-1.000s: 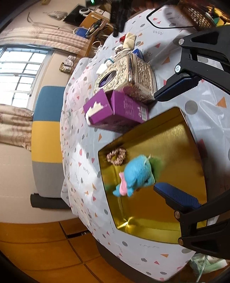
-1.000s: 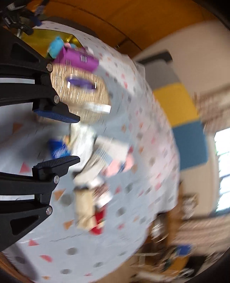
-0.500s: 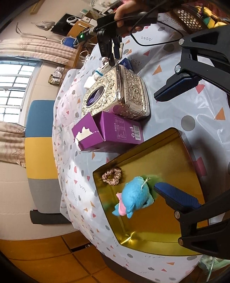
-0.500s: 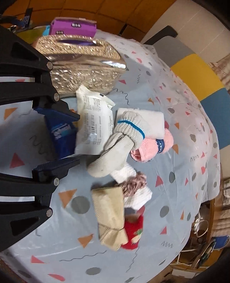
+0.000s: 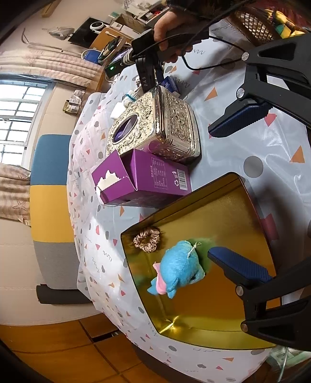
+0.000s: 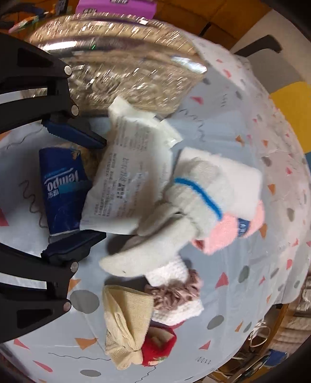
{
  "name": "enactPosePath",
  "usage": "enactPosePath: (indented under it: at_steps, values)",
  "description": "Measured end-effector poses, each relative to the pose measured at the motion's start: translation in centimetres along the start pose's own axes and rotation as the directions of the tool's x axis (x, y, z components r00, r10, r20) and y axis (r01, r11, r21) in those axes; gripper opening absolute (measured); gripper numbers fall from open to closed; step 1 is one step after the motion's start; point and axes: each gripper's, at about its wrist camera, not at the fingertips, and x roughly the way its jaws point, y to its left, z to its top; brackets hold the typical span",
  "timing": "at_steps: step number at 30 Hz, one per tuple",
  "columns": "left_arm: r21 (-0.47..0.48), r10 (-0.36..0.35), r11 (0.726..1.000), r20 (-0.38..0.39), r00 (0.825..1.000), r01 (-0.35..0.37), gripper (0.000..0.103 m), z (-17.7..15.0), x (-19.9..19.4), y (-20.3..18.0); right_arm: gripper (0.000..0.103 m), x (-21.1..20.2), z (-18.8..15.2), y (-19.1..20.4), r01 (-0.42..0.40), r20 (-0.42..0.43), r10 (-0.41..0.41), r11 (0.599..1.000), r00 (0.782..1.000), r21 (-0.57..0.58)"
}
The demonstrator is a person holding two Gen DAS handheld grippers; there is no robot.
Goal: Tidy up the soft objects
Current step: 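Reach the right tool to the blue Tempo tissue pack and grasp it, then grasp the white-blue socks with the left tool while the right tool holds the tissue pack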
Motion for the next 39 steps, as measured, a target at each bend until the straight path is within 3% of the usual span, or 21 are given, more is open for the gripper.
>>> enactPosePath:
  at_steps: [9, 13, 20, 24, 28, 31, 34, 35, 39]
  values:
    - [0.021, -0.03, 0.999, -0.005, 1.0, 0.03, 0.093, -0.1, 0.0, -0.9, 0.071, -1.5, -3.1, -3.8, -0.027, -0.071, 0.028, 1.0, 0.997, 0.012]
    - [0.033, -0.048, 0.998, -0.004, 0.999, 0.048, 0.093, -0.1, -0.1, -1.4, 0.072, -3.4, -4.4, -6.4, 0.012, -0.035, -0.008, 0.992, 0.999, 0.125]
    - [0.028, -0.074, 0.997, -0.002, 0.997, 0.074, 0.093, -0.3, -0.3, -1.4, 0.083, -6.1, -7.7, -8.0, -0.067, 0.022, 0.064, 0.968, 0.998, 0.241]
    - [0.034, -0.079, 0.996, 0.005, 0.997, 0.079, 0.093, -0.4, -0.7, -1.4, 0.083, -6.3, -8.8, -5.0, 0.046, 0.037, -0.05, 0.995, 0.998, 0.091]
    - [0.04, -0.086, 0.996, 0.011, 0.996, 0.086, 0.093, -0.3, -1.0, -1.4, 0.086, -5.5, -7.3, -2.0, 0.169, 0.048, -0.165, 0.981, 0.985, -0.1]
    - [0.065, -0.098, 0.993, 0.02, 0.995, 0.096, 0.093, -0.1, -1.3, -1.8, 0.086, -4.0, -6.7, -1.2, 0.178, -0.008, -0.182, 0.968, 0.983, -0.178]
    - [0.106, -0.116, 0.988, 0.031, 0.993, 0.112, 0.093, 0.5, -1.7, -2.6, 0.085, -2.6, -6.4, -1.4, 0.186, -0.044, -0.198, 0.964, 0.979, -0.189]
    - [0.132, -0.126, 0.984, 0.042, 0.991, 0.119, 0.093, 0.9, -2.0, -3.2, 0.08, -2.3, -6.3, -1.8, 0.193, -0.051, -0.205, 0.966, 0.978, -0.174]
    - [0.2, -0.166, 0.968, 0.059, 0.984, 0.151, 0.093, 2.8, -2.4, -4.9, 0.076, -2.7, -6.2, -3.9, 0.191, -0.012, -0.193, 0.979, 0.981, -0.076]
